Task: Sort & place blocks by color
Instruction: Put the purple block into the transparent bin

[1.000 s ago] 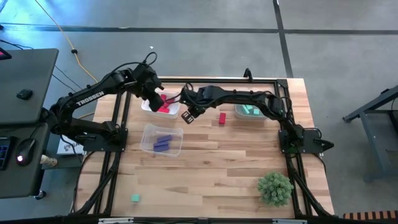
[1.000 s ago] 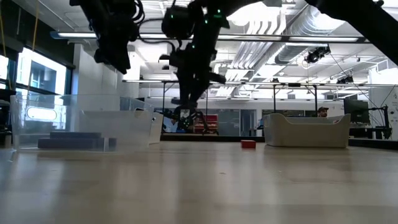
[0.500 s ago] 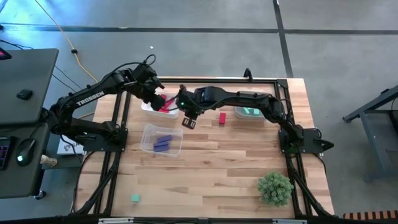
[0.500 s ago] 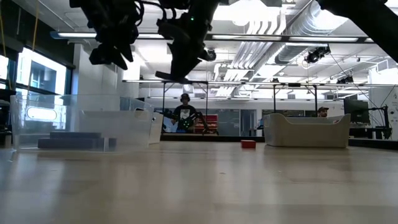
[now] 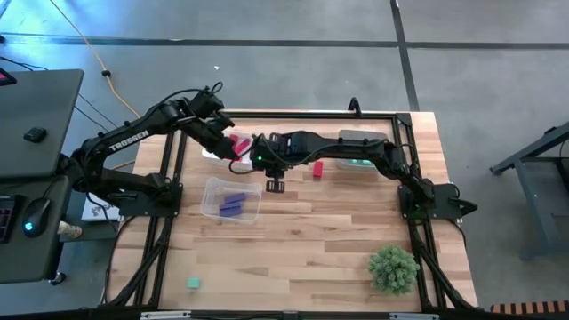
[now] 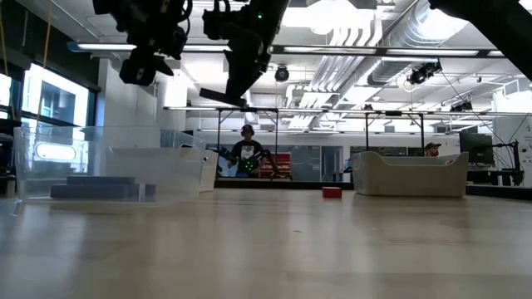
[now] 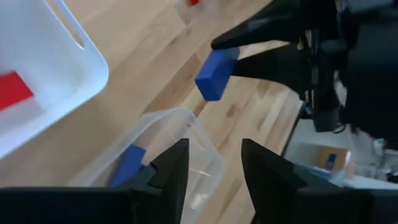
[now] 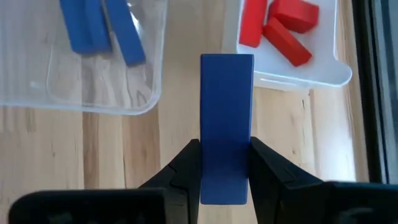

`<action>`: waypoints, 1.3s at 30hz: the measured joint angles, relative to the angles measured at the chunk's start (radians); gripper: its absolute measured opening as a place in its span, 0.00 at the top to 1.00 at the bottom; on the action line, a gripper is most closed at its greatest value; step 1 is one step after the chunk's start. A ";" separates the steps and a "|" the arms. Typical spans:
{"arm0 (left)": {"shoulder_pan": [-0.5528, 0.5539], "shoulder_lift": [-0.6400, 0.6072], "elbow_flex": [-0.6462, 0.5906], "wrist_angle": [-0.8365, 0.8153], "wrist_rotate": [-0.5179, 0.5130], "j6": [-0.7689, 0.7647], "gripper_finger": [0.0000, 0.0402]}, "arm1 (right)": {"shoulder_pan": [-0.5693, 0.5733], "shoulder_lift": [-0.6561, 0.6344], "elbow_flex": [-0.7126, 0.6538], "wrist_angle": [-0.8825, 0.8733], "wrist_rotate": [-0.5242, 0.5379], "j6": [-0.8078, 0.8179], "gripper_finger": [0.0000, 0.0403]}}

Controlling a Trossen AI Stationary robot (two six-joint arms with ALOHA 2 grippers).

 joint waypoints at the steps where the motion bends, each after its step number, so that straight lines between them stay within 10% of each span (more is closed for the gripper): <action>1: -0.001 0.000 0.000 0.000 0.003 -0.018 0.66 | 0.006 0.000 0.000 0.001 0.007 -0.016 0.81; 39: -0.209 0.000 0.000 -0.002 -0.022 -0.211 0.66 | 0.130 -0.007 0.000 0.258 0.162 -0.206 0.81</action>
